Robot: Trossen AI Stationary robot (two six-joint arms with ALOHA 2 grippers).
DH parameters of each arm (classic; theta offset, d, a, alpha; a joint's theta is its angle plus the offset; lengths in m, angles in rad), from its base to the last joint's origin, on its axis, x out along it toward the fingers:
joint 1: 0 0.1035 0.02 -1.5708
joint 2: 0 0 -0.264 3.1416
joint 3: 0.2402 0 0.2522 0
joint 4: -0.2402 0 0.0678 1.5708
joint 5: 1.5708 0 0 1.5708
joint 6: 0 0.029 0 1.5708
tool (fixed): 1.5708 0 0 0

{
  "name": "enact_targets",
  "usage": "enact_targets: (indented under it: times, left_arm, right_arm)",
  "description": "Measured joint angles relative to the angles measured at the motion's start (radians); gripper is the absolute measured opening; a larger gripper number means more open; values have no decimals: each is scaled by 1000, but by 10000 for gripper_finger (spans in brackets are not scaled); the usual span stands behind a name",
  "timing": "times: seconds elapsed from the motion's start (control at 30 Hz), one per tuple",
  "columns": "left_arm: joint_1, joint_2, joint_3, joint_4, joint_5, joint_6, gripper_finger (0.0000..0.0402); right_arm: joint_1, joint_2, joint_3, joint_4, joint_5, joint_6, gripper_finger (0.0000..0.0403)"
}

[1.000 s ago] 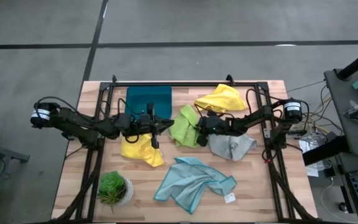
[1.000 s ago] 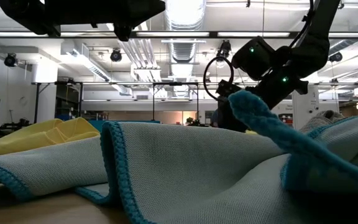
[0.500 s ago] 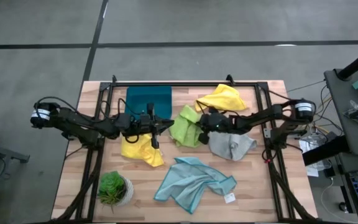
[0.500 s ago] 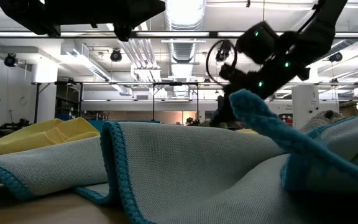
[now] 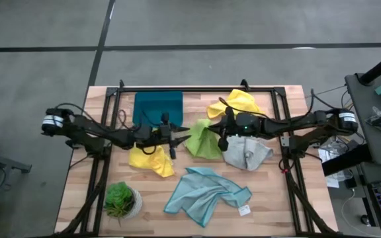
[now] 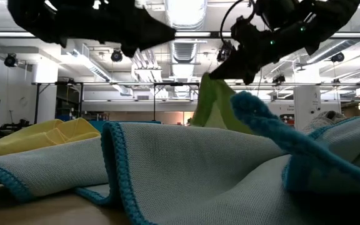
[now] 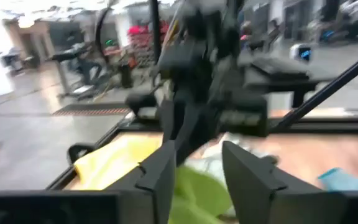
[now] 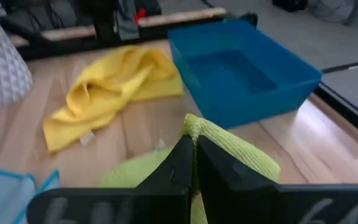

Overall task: Fold microfiber towels
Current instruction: Fold the green microfiber towel

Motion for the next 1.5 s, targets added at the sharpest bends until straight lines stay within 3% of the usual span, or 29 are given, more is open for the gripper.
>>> enact_targets:
  times: [0.2,0.4,0.6,0.93,1.23,1.5]
  left_arm:
    - [1,163,77,29,-114,0,174]
    - [0,285,162,29,-185,-1,180]
    - [0,343,196,29,-419,-2,180]
    - [10,346,196,21,-435,-10,177]
    - [16,346,199,21,-403,-55,114]
    - [11,346,198,19,-347,-54,8]
  right_arm:
    - [0,-29,4,-4,0,29,8]
    - [0,-21,43,-4,0,28,8]
    - [0,-20,104,-86,0,6,8]
    - [0,-20,146,-108,0,6,8]
    - [0,-20,152,-100,2,52,8]
    - [0,-20,152,-99,2,66,8]
